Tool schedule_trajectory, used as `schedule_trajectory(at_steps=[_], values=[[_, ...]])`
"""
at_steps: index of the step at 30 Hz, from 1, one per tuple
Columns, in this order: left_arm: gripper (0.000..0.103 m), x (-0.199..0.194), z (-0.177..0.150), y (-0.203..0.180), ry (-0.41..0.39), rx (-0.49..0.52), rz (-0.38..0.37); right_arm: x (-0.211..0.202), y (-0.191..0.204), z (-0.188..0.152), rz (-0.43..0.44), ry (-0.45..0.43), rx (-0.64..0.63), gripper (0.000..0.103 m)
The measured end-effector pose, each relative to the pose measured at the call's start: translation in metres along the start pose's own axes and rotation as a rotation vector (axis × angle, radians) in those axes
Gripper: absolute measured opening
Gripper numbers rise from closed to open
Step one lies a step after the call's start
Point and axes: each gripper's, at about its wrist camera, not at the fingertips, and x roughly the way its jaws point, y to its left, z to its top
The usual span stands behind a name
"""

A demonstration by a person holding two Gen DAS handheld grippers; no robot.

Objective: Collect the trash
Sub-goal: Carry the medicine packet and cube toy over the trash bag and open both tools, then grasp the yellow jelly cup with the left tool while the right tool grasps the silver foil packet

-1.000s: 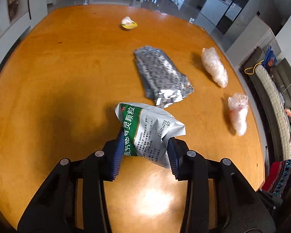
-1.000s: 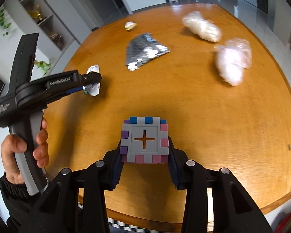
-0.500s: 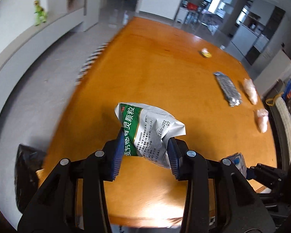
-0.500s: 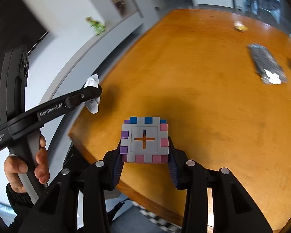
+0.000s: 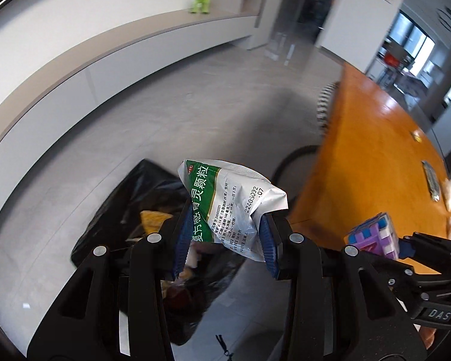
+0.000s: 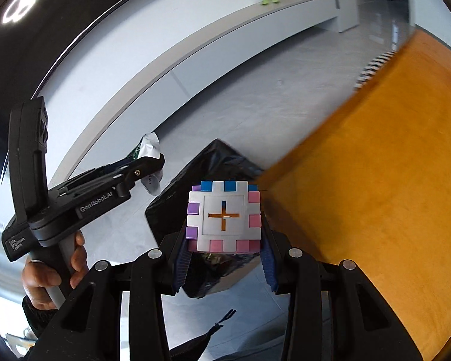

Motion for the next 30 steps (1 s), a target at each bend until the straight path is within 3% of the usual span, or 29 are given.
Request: schedule_trajectory(at_steps=[7, 8, 9, 11, 12, 15, 19, 30], values=[[0.040, -0.002, -0.023, 0.064, 0.009, -0.136, 0.070, 0.049, 0.041, 0.021, 0.032, 0.075, -0.065, 0.042], [0.041, -0.002, -0.026, 0.072, 0.011, -0.161, 0.078, 0.058, 0.050, 0.020, 0.058, 0.099, -0.069, 0.044], [0.045, -0.001, -0.028, 0.080, 0.015, -0.182, 0.086, 0.068, 0.057, 0.023, 0.064, 0.124, -0.068, 0.061], [0.082, 0.000, -0.033, 0.098, 0.024, -0.236, 0.148, 0.072, 0.064, 0.021, 0.037, 0.102, -0.038, 0.075], [0.097, -0.003, -0.036, 0.103, -0.001, -0.259, 0.189, 0.071, 0.065, 0.019, 0.041, 0.086, -0.028, 0.075], [0.097, -0.012, -0.039, 0.122, -0.036, -0.310, 0.247, 0.067, 0.066, 0.014, 0.056, 0.092, -0.036, 0.076], [0.097, -0.015, -0.036, 0.125, -0.042, -0.357, 0.191, 0.048, 0.060, 0.009, 0.026, 0.055, -0.038, 0.076], [0.097, 0.009, -0.010, 0.037, -0.006, -0.201, 0.071, -0.017, -0.011, -0.001, -0.021, -0.051, 0.074, 0.076]])
